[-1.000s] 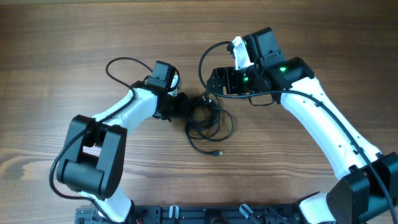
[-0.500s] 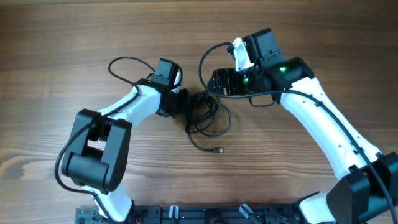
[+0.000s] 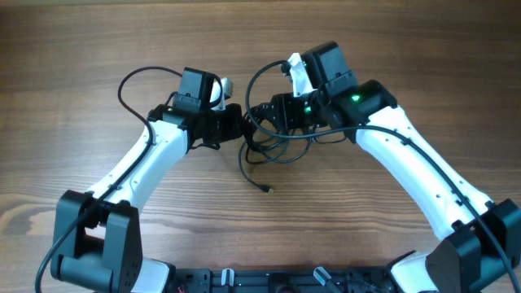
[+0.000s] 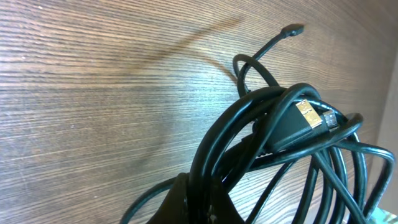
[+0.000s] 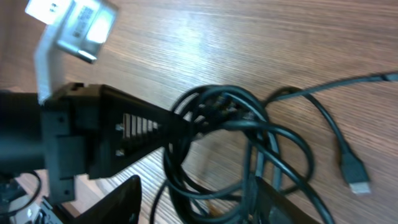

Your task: Untangle cables

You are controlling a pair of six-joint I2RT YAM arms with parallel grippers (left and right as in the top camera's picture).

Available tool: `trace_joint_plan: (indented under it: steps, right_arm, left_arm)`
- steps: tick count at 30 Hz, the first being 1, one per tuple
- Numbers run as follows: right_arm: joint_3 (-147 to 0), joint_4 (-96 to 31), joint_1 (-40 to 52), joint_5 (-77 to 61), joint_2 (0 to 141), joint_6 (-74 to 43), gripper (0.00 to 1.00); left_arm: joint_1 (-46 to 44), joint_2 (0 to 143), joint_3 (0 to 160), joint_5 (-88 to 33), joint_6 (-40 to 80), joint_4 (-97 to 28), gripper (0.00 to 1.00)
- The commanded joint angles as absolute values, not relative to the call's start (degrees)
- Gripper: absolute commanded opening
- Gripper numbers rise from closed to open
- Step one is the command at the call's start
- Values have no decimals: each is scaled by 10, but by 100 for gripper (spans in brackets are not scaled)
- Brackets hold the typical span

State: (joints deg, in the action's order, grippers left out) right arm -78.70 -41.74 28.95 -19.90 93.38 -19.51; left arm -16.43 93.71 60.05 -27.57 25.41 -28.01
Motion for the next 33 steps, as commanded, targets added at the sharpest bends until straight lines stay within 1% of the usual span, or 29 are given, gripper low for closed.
trace_joint_plan:
  steps: [1, 3, 6, 13, 17, 20, 24, 29, 30, 31, 32, 33]
  right_arm:
    - [-790, -399, 302, -199, 942, -240, 45]
    - [-790, -393, 307, -200, 955, -264, 40]
    - [-790, -393, 310, -208, 984, -287, 38]
    - [-790, -388, 311, -227, 1037, -286, 37]
    - [-787, -372, 311, -223, 1051, -286, 38]
    - [-786, -365, 311, -216, 1069, -288, 38]
    - [-783, -354, 311, -204, 1074, -300, 37]
    - [-783, -305, 311, -220, 1074, -302, 37]
    - [-783, -297, 311, -221, 1074, -304, 34]
    - [-783, -290, 311, -221, 1074, -306, 27]
    - [-783, -285, 310, -221, 1074, -306, 11]
    - [-784, -285, 309, -221, 1074, -304, 4]
  left_arm:
    - [-162, 924, 601, -296, 264, -278, 4]
    - [-162, 924, 601, -296, 271, -278, 4]
    - [-162, 922, 601, -310, 275, -271, 4]
    - [-161, 921, 601, -399, 276, -236, 4]
    - [-146, 921, 601, -459, 289, -226, 4]
    - [-111, 919, 601, -545, 293, -205, 4]
    - [-79, 908, 601, -578, 293, -203, 4]
    - [-72, 903, 601, -613, 292, -203, 4]
    - [-72, 903, 601, -613, 292, -203, 4]
    - [-72, 903, 601, -613, 292, -202, 4]
    - [-72, 903, 601, -612, 292, -200, 4]
    - [-71, 903, 601, -610, 292, -199, 4]
